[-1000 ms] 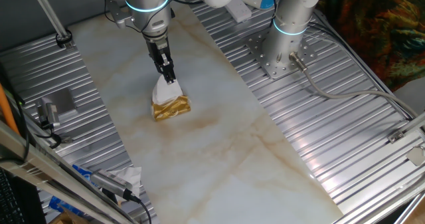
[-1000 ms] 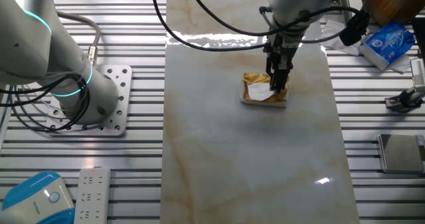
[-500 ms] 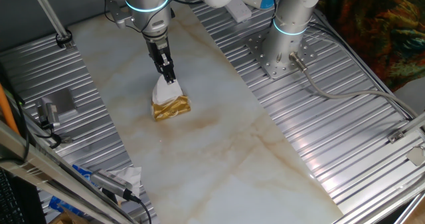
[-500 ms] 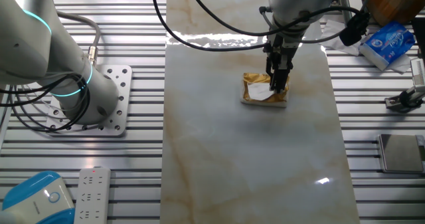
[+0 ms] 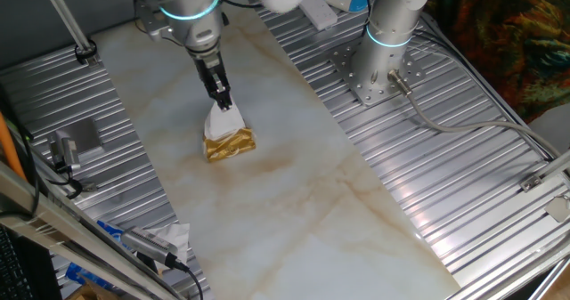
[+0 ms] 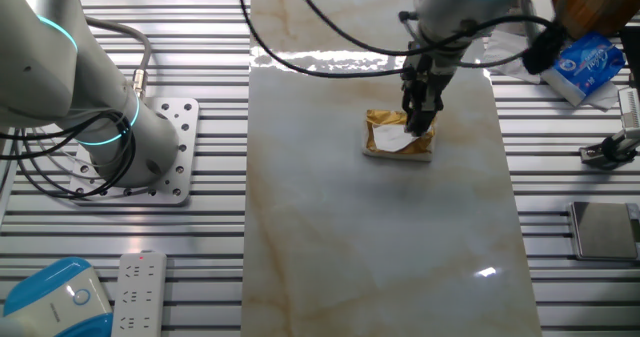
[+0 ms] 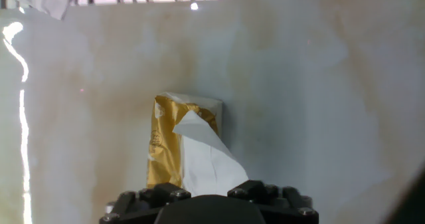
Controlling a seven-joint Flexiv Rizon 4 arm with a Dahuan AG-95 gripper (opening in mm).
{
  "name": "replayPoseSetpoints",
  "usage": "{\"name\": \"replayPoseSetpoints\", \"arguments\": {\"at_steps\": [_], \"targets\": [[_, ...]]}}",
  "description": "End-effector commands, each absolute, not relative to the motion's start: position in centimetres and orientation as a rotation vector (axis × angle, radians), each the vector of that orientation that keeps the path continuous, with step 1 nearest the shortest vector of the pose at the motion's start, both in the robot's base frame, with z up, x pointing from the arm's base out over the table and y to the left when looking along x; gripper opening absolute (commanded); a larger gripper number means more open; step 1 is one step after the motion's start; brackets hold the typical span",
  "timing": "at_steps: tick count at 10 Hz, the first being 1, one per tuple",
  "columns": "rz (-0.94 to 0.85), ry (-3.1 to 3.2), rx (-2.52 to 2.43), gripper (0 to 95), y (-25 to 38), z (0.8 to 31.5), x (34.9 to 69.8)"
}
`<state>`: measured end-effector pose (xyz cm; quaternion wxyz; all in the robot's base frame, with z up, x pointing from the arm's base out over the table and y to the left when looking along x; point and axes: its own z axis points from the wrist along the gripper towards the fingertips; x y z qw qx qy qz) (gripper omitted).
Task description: Pull out a napkin
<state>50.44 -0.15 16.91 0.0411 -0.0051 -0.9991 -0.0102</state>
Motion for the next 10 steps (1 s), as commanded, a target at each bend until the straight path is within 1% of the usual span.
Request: {"name": "replayPoseSetpoints", "arguments": {"at_steps": [1,2,7,10], "targets": [[0.065,-3.041,0.008,0.0,-0.19,16.46,50.48],[0.072,-3.040,-0.012,0.0,-0.32,16.05,50.58],[0.114,-3.038,0.014,0.0,-0.37,15.88,50.62],[0.109,-3.035,0.040,0.0,-0.43,15.67,50.67]]}}
